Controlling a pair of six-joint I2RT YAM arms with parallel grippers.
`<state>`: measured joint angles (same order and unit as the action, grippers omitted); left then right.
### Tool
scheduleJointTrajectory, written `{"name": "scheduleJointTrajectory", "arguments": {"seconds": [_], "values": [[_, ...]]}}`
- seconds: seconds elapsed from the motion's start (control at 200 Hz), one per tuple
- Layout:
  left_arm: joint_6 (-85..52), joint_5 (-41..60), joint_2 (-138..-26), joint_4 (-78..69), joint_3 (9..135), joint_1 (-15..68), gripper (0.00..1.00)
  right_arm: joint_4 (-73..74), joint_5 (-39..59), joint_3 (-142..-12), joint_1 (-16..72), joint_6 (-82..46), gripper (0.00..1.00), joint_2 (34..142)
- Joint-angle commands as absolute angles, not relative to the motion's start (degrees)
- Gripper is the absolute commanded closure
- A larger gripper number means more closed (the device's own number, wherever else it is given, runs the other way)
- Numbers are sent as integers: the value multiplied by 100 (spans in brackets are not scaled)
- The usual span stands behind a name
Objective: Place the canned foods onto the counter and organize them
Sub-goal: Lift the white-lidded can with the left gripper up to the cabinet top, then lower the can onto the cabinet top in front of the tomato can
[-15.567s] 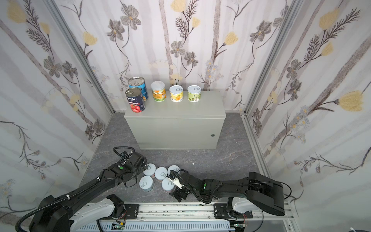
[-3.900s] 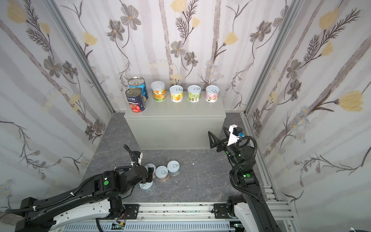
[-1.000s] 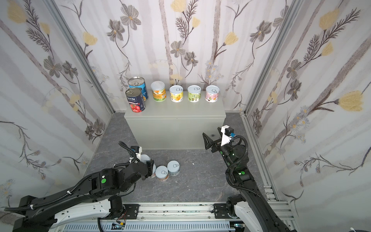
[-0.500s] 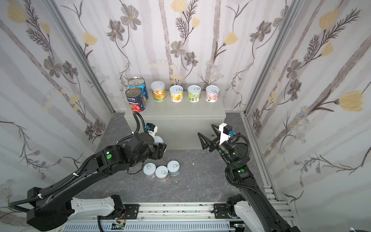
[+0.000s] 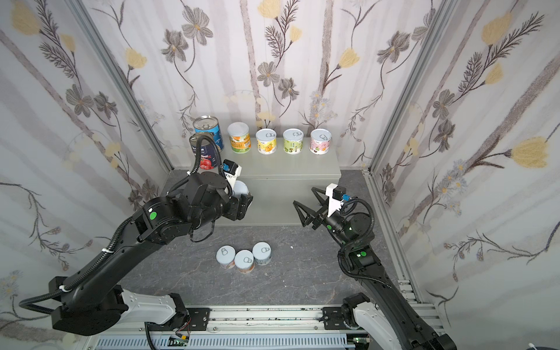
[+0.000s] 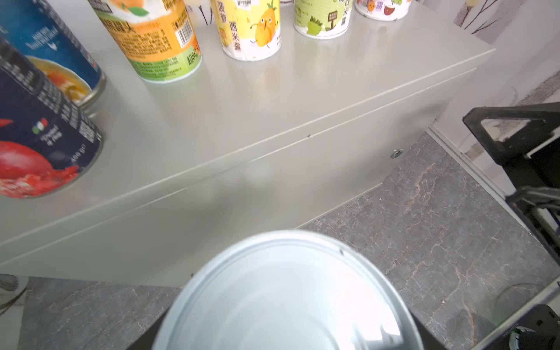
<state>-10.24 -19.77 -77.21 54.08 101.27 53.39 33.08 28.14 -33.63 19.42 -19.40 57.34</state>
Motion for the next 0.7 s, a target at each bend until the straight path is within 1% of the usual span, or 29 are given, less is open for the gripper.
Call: {"name": "scheduleJointTrajectory", "arguments": {"seconds": [0.0, 0.195, 0.4, 0.695], "values": [[-576, -2324, -7975, 5506, 10608, 5223, 100, 3457, 2792, -3393, 1990, -2030, 0, 5720], [-351, -2377, -8752, 6071, 11838, 4914, 100, 3178, 2523, -3446, 2133, -1791, 0, 5697], [-95, -2253, -9379, 6115, 12736, 4644, 100, 2998, 2407, -3501, 2383, -1621, 0, 5583], [100, -2084, -10273, 6332, 14012, 4328, 100, 2626, 1510, -3391, 2842, -1740, 0, 5574]]}}
